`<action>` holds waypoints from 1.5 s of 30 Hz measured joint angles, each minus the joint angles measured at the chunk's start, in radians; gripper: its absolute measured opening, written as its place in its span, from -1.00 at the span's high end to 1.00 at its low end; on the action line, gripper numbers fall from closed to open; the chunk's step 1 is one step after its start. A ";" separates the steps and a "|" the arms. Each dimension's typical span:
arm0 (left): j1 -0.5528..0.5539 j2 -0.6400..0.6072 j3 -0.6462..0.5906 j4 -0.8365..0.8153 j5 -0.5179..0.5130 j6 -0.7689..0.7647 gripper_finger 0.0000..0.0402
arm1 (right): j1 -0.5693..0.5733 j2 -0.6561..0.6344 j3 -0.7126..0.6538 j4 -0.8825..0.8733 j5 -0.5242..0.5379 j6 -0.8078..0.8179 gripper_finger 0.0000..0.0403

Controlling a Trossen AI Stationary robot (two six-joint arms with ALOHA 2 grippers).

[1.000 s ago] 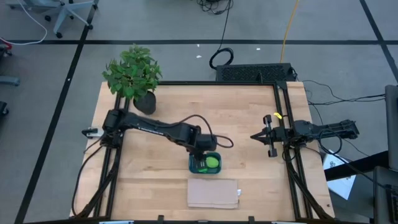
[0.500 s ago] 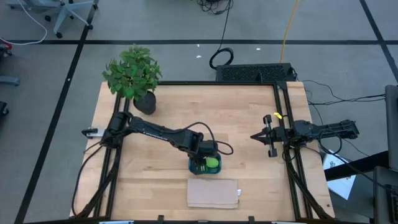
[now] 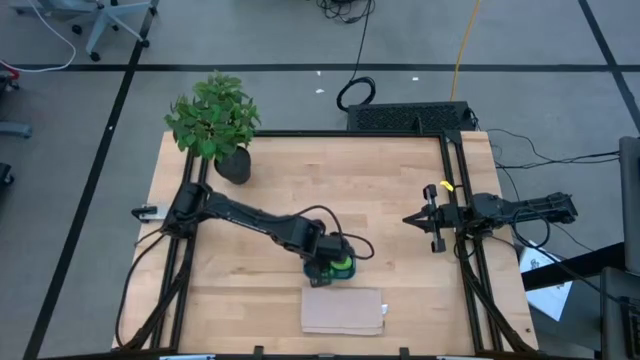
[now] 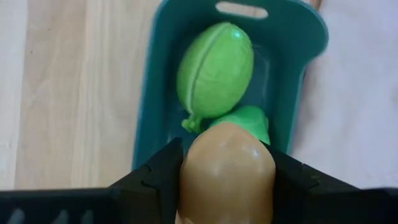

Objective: Pick and placing Produce into tupperware
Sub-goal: Put the brown potato into the blue bin

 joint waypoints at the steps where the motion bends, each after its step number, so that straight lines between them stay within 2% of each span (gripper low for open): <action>1: -0.004 0.000 0.000 -0.005 0.000 0.005 0.14 | 0.000 0.000 0.000 0.000 0.000 0.000 1.00; 8: -0.020 0.000 0.000 -0.043 -0.007 0.035 0.14 | 0.000 0.000 0.000 0.000 0.000 0.000 1.00; 16: -0.015 0.000 0.000 0.002 -0.030 -0.020 0.14 | 0.000 0.000 0.000 0.000 0.000 0.000 1.00; 26: -0.020 0.000 0.000 0.004 -0.054 -0.018 0.14 | 0.000 0.000 0.000 -0.001 0.000 0.000 1.00; 45: -0.014 -0.003 -0.140 0.151 -0.038 -0.061 0.14 | 0.000 0.000 0.000 0.000 0.000 0.000 1.00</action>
